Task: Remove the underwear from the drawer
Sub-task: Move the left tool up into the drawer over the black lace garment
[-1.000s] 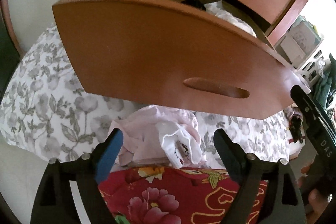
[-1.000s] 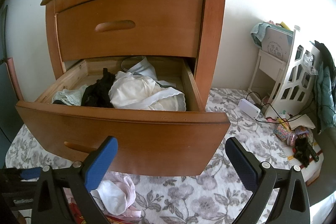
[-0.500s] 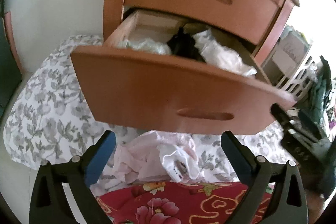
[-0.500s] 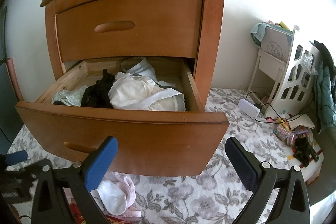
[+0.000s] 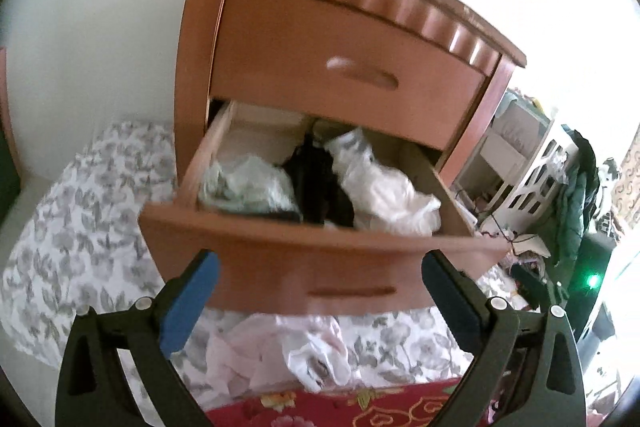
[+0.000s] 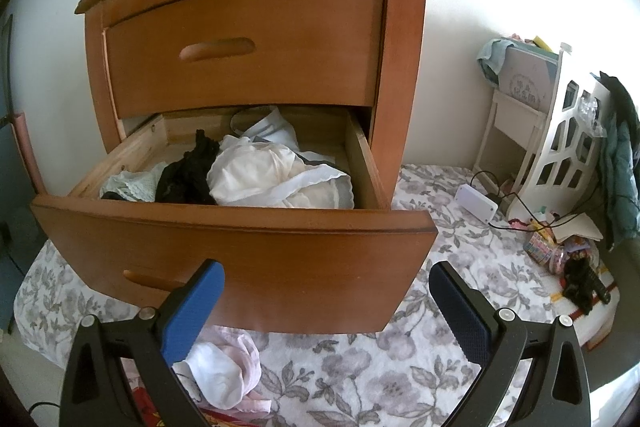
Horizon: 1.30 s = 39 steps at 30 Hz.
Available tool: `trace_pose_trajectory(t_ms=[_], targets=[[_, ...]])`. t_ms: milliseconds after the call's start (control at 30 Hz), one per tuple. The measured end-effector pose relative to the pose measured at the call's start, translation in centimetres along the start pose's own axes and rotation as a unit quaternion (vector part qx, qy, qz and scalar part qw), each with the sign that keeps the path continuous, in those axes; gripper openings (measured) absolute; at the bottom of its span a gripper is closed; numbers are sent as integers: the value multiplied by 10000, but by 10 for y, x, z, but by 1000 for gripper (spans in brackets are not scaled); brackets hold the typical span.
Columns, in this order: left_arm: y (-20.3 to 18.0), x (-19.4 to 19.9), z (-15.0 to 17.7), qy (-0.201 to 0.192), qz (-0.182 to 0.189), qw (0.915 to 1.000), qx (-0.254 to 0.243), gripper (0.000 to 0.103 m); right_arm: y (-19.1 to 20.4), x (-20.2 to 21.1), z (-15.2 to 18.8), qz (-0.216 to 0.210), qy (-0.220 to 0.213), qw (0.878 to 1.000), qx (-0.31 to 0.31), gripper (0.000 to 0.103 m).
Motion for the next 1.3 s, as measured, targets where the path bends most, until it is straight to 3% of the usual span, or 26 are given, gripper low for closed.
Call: trace_pose_trajectory(t_ms=[500, 700, 1067, 1300], targets=[[16, -18, -79, -123, -622, 9952, -748, 101, -2, -7, 3, -147, 211, 9997, -50, 103], [20, -45, -89, 284, -208, 9977, -585, 101, -2, -8, 4, -173, 258, 9995, -35, 103], [22, -94, -113, 931, -3, 9935, -660, 101, -4, -19, 6, -308, 480, 9983, -136, 103], [29, -120, -110, 1461, -12, 9871, -652, 101, -5, -21, 6, -348, 532, 9978, -197, 103]])
Point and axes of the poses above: each gripper's, at about its wrist camera, not at the fingertips, and x roughly against the way its jaws point, y to its left, z to its underside, the point moved 3 cm from there along -x, roughly the way its jaws point
